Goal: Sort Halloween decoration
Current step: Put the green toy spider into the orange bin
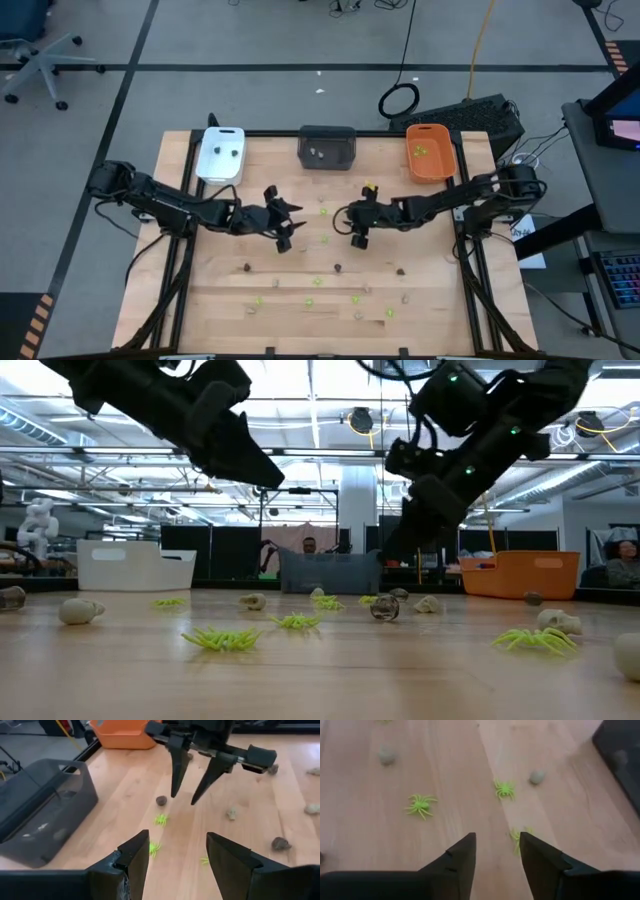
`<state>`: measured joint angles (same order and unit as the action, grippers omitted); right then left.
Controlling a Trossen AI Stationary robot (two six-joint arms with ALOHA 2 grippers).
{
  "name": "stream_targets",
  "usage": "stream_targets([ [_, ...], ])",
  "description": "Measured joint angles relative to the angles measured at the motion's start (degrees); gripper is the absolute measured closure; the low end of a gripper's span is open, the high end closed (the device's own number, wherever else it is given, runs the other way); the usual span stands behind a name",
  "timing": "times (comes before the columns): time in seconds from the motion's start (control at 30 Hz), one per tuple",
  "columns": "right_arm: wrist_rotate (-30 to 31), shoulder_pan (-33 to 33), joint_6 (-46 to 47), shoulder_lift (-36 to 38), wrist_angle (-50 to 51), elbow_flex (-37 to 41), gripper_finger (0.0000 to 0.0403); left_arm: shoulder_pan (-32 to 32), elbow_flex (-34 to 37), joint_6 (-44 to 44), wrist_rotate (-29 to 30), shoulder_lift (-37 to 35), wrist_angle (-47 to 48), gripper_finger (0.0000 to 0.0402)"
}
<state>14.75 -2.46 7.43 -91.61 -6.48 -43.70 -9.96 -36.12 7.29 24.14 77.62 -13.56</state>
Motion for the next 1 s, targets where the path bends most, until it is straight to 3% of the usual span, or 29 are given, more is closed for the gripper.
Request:
stream_targets([
  [0.63, -3.31, 6.69, -1.91, -10.81, 4.87, -6.74, 0.0242, 0.07, 0.05, -0.24, 0.36, 0.0, 0.37, 0.0206],
  [0.73, -6.58, 7.39, -1.67, -11.73, 5.05, -6.88, 0.0242, 0.07, 0.05, -0.24, 0.34, 0.0, 0.42, 0.0206],
  [1.0, -8.33, 6.91, -2.05, -11.89, 5.35, -6.88, 0.0304, 0.07, 0.05, -0.24, 0.33, 0.0, 0.57, 0.0206],
])
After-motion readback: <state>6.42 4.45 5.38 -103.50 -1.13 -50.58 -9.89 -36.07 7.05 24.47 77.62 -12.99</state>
